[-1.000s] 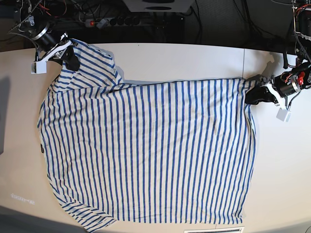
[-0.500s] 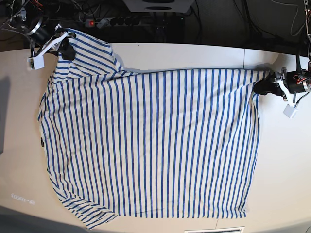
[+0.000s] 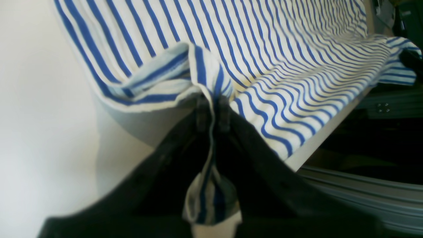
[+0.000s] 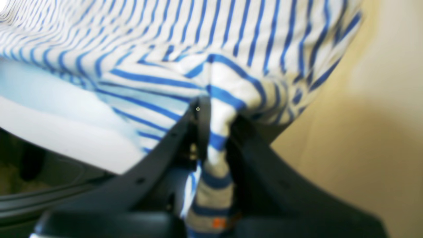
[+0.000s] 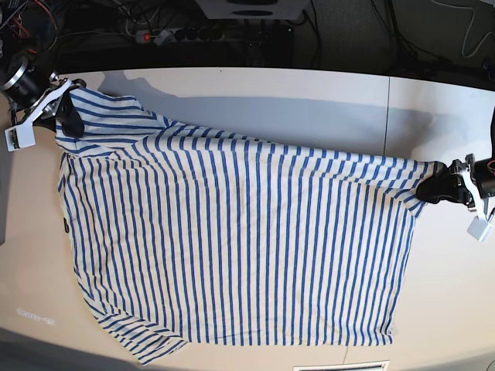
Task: Fold the T-shirt properly
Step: 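Lift both held corners and fold the shirt over toward its other half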
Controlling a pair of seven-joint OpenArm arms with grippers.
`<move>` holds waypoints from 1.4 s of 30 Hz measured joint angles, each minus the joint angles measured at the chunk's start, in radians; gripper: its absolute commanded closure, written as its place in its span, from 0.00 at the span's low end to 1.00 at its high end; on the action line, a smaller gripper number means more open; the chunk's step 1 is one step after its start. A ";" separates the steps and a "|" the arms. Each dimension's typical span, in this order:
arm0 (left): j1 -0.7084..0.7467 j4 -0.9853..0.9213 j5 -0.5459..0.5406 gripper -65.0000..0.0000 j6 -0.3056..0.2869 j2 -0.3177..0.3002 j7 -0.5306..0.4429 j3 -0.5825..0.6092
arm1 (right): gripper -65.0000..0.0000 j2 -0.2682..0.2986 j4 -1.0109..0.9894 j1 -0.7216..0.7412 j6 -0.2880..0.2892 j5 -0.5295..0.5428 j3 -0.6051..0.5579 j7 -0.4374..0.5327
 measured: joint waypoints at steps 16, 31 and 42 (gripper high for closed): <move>-0.066 -0.018 0.316 1.00 0.001 0.071 -0.191 0.013 | 1.00 0.206 -0.046 0.307 0.003 -0.130 -0.210 0.007; -0.288 -0.243 0.563 1.00 0.011 0.155 -0.342 0.185 | 1.00 0.213 -0.418 0.813 0.006 -0.231 -0.652 0.013; -0.335 -0.340 0.649 1.00 0.010 0.160 -0.494 0.185 | 1.00 0.156 -0.639 1.054 0.007 -0.315 -0.862 0.030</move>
